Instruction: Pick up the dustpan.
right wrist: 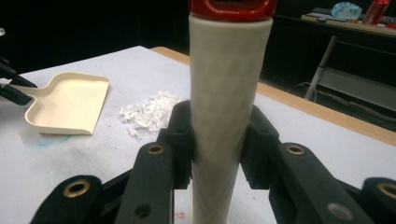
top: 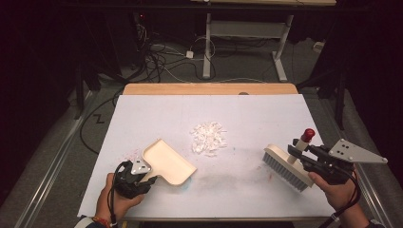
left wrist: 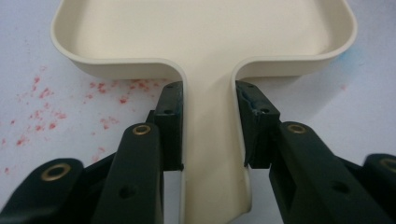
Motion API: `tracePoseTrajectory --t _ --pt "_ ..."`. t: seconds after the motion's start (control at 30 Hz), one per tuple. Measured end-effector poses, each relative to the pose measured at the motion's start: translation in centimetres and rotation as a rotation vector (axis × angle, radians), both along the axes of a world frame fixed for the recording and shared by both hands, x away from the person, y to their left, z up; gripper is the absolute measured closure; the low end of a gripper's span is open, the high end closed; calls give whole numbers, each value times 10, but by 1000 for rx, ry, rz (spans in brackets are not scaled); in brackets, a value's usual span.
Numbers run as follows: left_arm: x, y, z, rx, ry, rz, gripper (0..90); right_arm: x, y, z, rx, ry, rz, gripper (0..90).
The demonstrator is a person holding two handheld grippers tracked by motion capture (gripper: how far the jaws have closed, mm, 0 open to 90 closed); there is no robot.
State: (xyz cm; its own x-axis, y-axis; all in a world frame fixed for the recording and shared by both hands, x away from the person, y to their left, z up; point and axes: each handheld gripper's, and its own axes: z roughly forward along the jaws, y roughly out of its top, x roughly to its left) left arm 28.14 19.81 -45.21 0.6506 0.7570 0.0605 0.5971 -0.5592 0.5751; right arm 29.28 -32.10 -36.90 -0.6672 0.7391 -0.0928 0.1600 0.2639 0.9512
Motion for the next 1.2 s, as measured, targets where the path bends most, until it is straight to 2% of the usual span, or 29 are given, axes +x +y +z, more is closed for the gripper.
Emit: tracePoseTrajectory --t 0.33,0.47,0.53,0.73,0.9,1.2 --pt "2 -3 -4 -21 28 -25 638 5 10 -6 -36 20 23 694" --pt "4 -3 -6 -41 41 -26 638 5 9 -6 -33 23 16 694" --pt "5 -3 -9 -44 55 -23 638 5 8 -6 -28 23 17 694" --pt "5 -4 -10 -50 59 -22 638 6 8 -7 -26 29 17 694" --pt "9 -2 -12 -59 77 -32 638 6 9 -6 -27 22 15 694" --pt "9 -2 -13 -65 76 -31 637 5 8 -5 -20 16 12 694"
